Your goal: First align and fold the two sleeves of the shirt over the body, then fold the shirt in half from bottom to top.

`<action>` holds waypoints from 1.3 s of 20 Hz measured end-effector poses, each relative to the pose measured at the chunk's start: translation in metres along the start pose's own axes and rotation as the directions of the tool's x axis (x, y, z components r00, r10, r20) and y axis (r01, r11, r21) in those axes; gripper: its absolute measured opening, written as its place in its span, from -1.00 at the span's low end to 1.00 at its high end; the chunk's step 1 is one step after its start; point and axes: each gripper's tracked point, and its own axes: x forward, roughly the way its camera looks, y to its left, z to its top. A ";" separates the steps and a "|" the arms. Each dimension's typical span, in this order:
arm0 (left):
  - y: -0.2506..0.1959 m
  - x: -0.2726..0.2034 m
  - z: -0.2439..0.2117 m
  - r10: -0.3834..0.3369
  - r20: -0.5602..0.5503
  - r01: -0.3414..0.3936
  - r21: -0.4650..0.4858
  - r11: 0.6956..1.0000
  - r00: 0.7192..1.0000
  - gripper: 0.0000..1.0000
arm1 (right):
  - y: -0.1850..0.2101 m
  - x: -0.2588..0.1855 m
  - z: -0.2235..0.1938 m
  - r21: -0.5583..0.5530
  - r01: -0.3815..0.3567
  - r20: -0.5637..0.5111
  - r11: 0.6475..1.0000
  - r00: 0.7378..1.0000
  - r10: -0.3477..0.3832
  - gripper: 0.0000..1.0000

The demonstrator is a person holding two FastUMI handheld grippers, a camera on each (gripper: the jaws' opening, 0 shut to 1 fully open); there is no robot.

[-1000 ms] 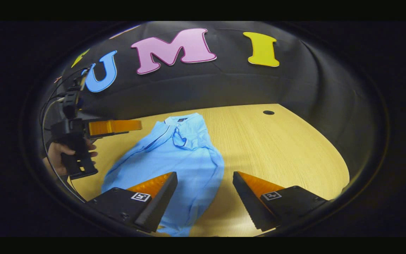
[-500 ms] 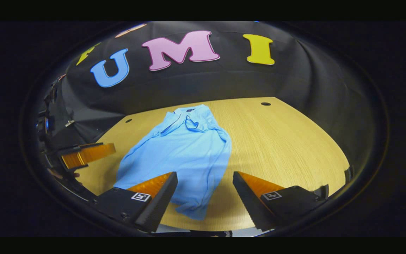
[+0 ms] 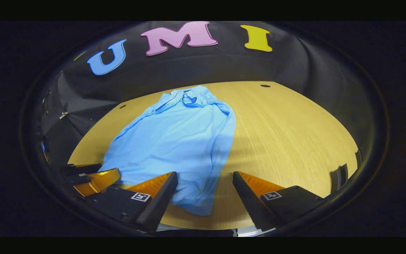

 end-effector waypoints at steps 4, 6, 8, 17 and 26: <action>-0.007 0.006 0.000 -0.001 -0.004 0.002 0.060 0.998 1.000 0.86 | 0.005 0.007 -0.001 -0.147 0.009 -0.028 0.989 1.000 -0.013 0.93; -0.016 0.007 0.000 -0.023 -0.017 0.024 0.051 0.998 1.000 0.38 | 0.013 0.007 -0.003 -0.133 -0.013 -0.053 0.991 0.999 0.006 0.58; -0.027 0.006 -0.001 -0.058 -0.028 0.058 0.028 0.998 0.998 -0.16 | 0.021 0.005 -0.005 -0.100 -0.018 -0.079 0.995 0.997 0.010 -0.29; -0.039 0.005 0.000 -0.061 -0.115 0.059 -0.014 0.998 0.992 -0.87 | 0.020 0.003 -0.005 -0.028 -0.113 -0.211 0.993 0.972 0.105 -0.86; -0.063 -0.020 0.078 -0.084 -0.040 0.084 -0.004 0.996 0.996 -0.87 | 0.007 -0.011 0.068 -0.047 -0.154 -0.159 0.987 0.977 0.144 -0.87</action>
